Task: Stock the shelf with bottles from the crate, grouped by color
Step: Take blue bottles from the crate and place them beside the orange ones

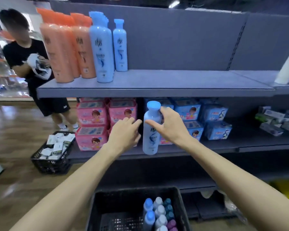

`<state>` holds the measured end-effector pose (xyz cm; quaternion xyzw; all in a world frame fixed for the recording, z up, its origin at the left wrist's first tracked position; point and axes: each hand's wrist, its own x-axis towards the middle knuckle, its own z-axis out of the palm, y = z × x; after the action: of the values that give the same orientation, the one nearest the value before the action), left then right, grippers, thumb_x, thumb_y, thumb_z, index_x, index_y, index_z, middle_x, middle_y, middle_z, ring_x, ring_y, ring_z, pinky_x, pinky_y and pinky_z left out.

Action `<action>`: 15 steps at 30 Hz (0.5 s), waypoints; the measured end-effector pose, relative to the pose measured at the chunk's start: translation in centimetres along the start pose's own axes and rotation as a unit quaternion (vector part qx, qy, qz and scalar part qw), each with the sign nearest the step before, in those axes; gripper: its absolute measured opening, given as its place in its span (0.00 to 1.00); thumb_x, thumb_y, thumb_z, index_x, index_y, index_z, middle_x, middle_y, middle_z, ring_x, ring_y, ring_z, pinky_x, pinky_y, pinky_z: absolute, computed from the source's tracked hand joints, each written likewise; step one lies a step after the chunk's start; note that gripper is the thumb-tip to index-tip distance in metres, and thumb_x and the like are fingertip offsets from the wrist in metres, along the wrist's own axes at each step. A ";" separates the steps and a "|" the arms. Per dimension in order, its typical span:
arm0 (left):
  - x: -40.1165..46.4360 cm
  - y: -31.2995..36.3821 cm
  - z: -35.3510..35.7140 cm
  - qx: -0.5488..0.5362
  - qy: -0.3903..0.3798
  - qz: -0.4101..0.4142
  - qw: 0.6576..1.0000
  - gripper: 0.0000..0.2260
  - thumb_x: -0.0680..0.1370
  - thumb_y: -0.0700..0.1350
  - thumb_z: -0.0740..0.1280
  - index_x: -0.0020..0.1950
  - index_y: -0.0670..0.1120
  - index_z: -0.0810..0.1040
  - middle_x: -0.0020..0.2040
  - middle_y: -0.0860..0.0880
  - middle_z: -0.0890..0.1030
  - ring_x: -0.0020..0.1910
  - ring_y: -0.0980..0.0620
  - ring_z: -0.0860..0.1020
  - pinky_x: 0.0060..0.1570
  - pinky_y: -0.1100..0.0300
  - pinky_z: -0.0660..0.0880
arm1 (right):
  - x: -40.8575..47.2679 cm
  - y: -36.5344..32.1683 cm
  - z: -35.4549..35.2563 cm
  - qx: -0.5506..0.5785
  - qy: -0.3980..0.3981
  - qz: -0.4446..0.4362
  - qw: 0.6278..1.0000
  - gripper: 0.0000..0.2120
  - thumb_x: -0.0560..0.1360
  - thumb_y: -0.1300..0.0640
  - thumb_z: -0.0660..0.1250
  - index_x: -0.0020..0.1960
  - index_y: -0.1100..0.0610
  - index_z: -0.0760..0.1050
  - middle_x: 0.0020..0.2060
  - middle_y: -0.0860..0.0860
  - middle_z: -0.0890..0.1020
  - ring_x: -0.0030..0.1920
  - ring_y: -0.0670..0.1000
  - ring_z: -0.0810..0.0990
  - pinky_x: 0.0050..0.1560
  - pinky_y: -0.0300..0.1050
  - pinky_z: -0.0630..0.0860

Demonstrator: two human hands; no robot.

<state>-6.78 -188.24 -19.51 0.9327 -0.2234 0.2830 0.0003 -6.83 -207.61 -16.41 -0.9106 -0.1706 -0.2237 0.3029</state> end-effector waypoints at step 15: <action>8.7 -4.2 -12.1 0.101 0.134 0.000 0.986 0.14 0.68 0.44 0.70 0.53 0.44 0.78 0.37 0.47 0.77 0.37 0.44 0.75 0.34 0.55 0.68 | 11.1 -8.1 -9.4 0.008 0.050 -0.042 0.998 0.22 0.71 0.35 0.68 0.46 0.55 0.77 0.39 0.50 0.80 0.41 0.51 0.78 0.41 0.47 0.76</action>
<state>-5.00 -186.54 -4.24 0.8815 -0.1914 0.4269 -0.0633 -3.95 -205.45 -0.20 -0.8878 -0.1954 -0.2797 0.3088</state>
